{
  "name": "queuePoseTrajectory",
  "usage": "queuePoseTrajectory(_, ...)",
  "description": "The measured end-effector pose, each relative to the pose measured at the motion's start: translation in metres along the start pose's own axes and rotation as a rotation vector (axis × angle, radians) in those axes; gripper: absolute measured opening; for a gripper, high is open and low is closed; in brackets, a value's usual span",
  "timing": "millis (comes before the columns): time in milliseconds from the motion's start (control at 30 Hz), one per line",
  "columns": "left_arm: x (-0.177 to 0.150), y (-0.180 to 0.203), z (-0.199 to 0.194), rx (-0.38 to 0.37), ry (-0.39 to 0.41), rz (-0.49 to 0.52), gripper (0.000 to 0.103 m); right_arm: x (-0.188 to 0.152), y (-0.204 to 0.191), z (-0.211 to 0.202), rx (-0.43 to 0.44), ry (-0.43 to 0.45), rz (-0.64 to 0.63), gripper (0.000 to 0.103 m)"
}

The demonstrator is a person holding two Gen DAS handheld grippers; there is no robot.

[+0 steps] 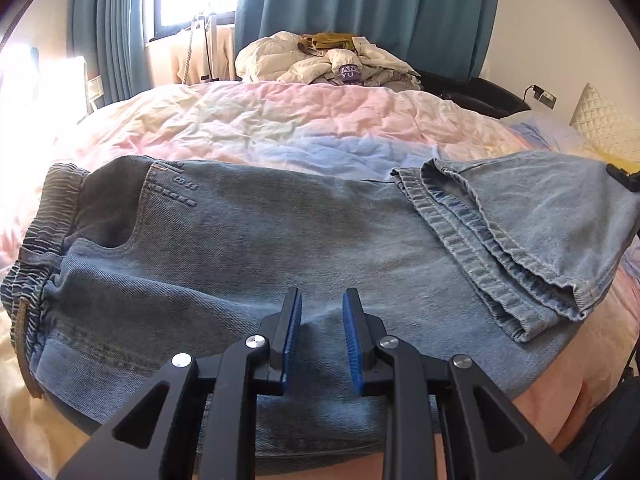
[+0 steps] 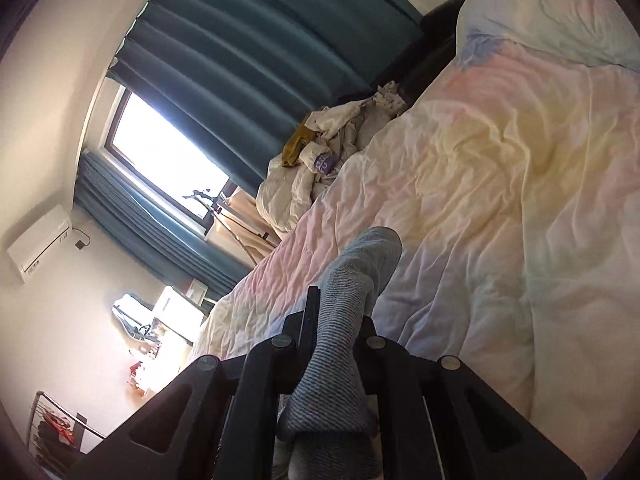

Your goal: Fold clothes

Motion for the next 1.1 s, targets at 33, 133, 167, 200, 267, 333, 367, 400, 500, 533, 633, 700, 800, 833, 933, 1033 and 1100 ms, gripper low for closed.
queuePoseTrajectory(33, 0.000, 0.001, 0.002, 0.007, -0.006, 0.006, 0.022, 0.000, -0.003, 0.000, -0.001, 0.006, -0.013, 0.006)
queuePoseTrajectory(133, 0.003, -0.003, 0.004, 0.000, -0.014, -0.017, 0.022, -0.002, -0.023, 0.003, -0.010, 0.009, -0.078, 0.006)
queuePoseTrajectory(167, 0.005, -0.004, 0.003, -0.009, -0.015, -0.030, 0.022, -0.004, -0.033, 0.005, -0.014, 0.009, -0.103, 0.006)
queuePoseTrajectory(200, 0.007, -0.006, 0.001, -0.018, -0.009, -0.041, 0.022, -0.007, -0.044, 0.007, -0.016, 0.009, -0.117, 0.006)
queuePoseTrajectory(267, 0.012, -0.009, -0.006, -0.034, 0.007, -0.055, 0.022, -0.013, -0.068, 0.010, -0.021, 0.014, -0.149, 0.006)
queuePoseTrajectory(333, 0.016, -0.012, -0.014, -0.044, 0.018, -0.067, 0.022, -0.020, -0.094, 0.012, -0.025, 0.021, -0.184, 0.006)
queuePoseTrajectory(367, 0.019, -0.015, -0.018, -0.050, 0.025, -0.074, 0.022, -0.024, -0.107, 0.014, -0.027, 0.024, -0.201, 0.006)
queuePoseTrajectory(400, 0.021, -0.017, -0.022, -0.057, 0.034, -0.081, 0.022, -0.030, -0.120, 0.016, -0.025, 0.025, -0.212, 0.006)
queuePoseTrajectory(500, 0.026, -0.029, -0.037, -0.065, 0.065, -0.093, 0.022, -0.048, -0.160, 0.026, -0.031, 0.027, -0.256, 0.006)
queuePoseTrajectory(533, 0.027, -0.034, -0.040, -0.067, 0.069, -0.097, 0.022, -0.055, -0.173, 0.030, -0.038, 0.026, -0.277, 0.006)
queuePoseTrajectory(633, 0.032, -0.051, -0.050, -0.061, 0.082, -0.111, 0.022, -0.079, -0.211, 0.044, -0.041, 0.018, -0.334, 0.006)
queuePoseTrajectory(700, 0.036, -0.065, -0.059, -0.052, 0.098, -0.125, 0.022, -0.098, -0.235, 0.052, -0.047, 0.012, -0.387, 0.006)
queuePoseTrajectory(800, 0.041, -0.086, -0.073, -0.031, 0.123, -0.135, 0.022, -0.129, -0.267, 0.067, -0.046, -0.004, -0.461, 0.006)
queuePoseTrajectory(833, 0.042, -0.092, -0.077, -0.026, 0.128, -0.137, 0.022, -0.139, -0.277, 0.072, -0.045, -0.011, -0.483, 0.006)
queuePoseTrajectory(933, 0.041, -0.110, -0.083, -0.022, 0.120, -0.155, 0.022, -0.170, -0.305, 0.090, -0.035, -0.038, -0.546, 0.006)
queuePoseTrajectory(1033, 0.038, -0.125, -0.086, 0.005, 0.100, -0.164, 0.022, -0.201, -0.327, 0.105, -0.017, -0.067, -0.600, 0.006)
queuePoseTrajectory(1100, 0.034, -0.134, -0.087, 0.038, 0.074, -0.164, 0.022, -0.221, -0.340, 0.115, 0.000, -0.088, -0.628, 0.006)
Point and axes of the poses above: each gripper's, at about its wrist camera, not at the fingertips, and z roughly the way its jaws point, y to its right, x to its top, the point moved 6 cm from there along z, roughly the way its jaws point, and after that the axes turned 3 degrees about x, right-handed, at the moved point
